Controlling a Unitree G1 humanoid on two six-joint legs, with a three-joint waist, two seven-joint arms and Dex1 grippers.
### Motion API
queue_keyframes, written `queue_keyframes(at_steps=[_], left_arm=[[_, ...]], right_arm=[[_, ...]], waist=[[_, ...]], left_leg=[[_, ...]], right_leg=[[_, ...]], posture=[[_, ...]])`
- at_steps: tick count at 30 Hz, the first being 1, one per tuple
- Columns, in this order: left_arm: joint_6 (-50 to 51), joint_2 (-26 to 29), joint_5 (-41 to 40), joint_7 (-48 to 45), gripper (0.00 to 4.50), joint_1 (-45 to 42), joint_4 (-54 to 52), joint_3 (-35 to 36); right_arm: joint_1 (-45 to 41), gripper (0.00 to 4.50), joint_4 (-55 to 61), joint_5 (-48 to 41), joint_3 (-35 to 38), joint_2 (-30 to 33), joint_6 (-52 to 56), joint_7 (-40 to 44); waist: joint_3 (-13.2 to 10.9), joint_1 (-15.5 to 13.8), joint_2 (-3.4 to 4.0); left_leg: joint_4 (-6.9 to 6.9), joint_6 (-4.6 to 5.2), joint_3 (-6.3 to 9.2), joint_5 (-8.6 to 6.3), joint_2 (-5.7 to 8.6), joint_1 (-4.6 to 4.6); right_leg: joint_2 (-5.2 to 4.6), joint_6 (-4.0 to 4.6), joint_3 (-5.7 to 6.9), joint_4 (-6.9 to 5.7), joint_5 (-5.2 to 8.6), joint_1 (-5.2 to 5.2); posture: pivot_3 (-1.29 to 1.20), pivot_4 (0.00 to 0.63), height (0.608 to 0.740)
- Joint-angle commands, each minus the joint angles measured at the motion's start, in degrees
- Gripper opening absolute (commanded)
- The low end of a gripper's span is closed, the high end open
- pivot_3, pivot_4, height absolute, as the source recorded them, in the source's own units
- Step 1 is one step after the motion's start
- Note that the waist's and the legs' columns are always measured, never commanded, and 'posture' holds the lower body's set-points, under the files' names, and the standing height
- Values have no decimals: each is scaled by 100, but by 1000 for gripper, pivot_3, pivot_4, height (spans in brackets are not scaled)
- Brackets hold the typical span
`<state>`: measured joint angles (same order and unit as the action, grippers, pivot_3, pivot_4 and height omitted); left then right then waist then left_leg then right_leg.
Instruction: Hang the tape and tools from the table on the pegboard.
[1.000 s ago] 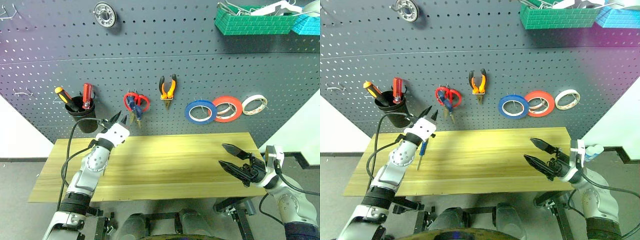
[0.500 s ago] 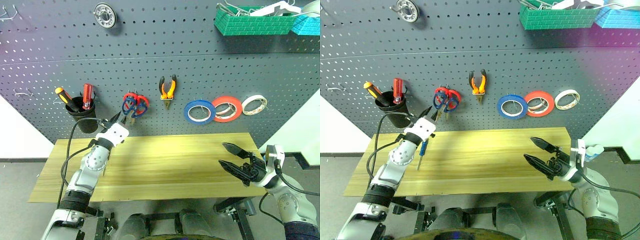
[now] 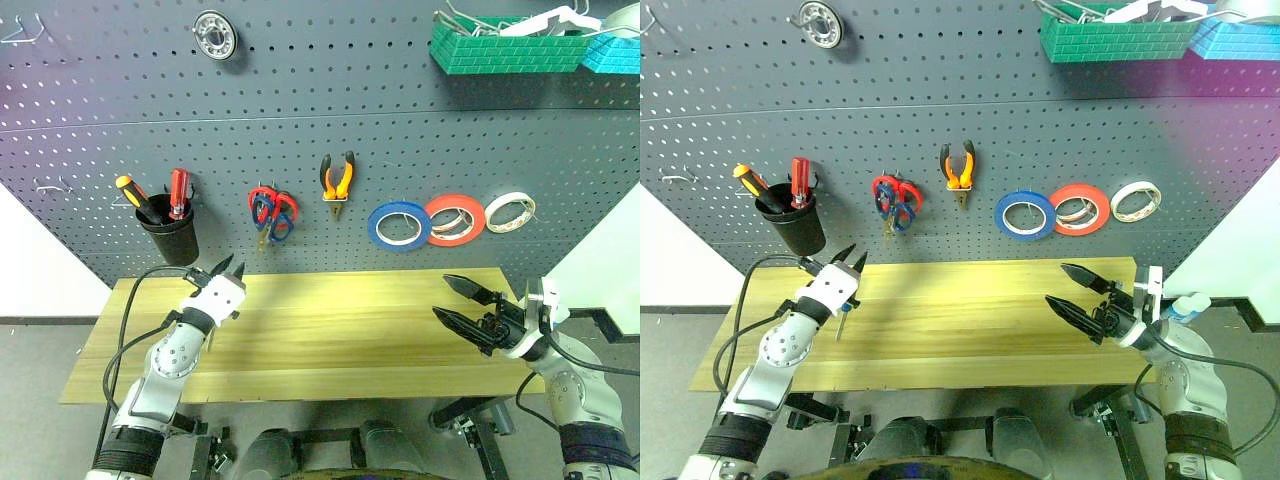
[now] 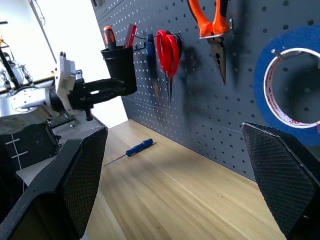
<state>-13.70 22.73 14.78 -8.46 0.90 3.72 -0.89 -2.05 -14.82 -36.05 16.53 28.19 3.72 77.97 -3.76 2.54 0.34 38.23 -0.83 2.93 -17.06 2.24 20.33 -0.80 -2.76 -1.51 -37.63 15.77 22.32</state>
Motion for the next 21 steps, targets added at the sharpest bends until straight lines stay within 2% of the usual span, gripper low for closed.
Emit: queue_keyframes(at_steps=[1,5,7,10,18,21], left_arm=[[334,-137,-391,-6,1072,145,-243,271],[711,-247,-680,-65,1072,207,-267,413],[976,-323,-1068,-255,1072,215,-260,523],[1282,-398,-1331,-276,1643,175,-230,691],[1959,-525,-1881,-289,4346,97,-230,1019],[2414,-605,-2129,-308,4453,11,-95,1132]], right_arm=[[-197,4500,-7,30,16,20,-153,-19],[-320,4500,-60,51,30,76,-102,-21],[-379,4500,-66,71,16,103,-68,-20],[-454,4500,-79,139,-44,126,-73,-5],[-694,4500,-190,231,-149,171,26,10],[-774,4500,-239,410,-259,172,-126,-43]], waist=[[3,5,3],[2,0,0],[1,-2,-1],[-1,-4,-4],[-14,-15,-15],[-22,-20,-19]], left_leg=[[0,0,-2,0,0,0],[0,0,-2,0,0,-2],[0,0,-2,0,0,-4],[1,0,-2,0,0,-5],[1,0,-1,0,0,-3],[0,0,1,0,-1,-3]], right_leg=[[-1,0,-1,0,0,0],[0,0,-1,-2,0,0],[0,0,-1,-4,0,-1],[0,0,-1,-5,0,-1],[-1,0,-2,-5,1,-1],[-1,1,-1,-5,2,0]], posture=[[-129,22,730],[-117,35,730],[-115,42,730],[-103,48,730],[-83,68,730],[-75,76,730]])
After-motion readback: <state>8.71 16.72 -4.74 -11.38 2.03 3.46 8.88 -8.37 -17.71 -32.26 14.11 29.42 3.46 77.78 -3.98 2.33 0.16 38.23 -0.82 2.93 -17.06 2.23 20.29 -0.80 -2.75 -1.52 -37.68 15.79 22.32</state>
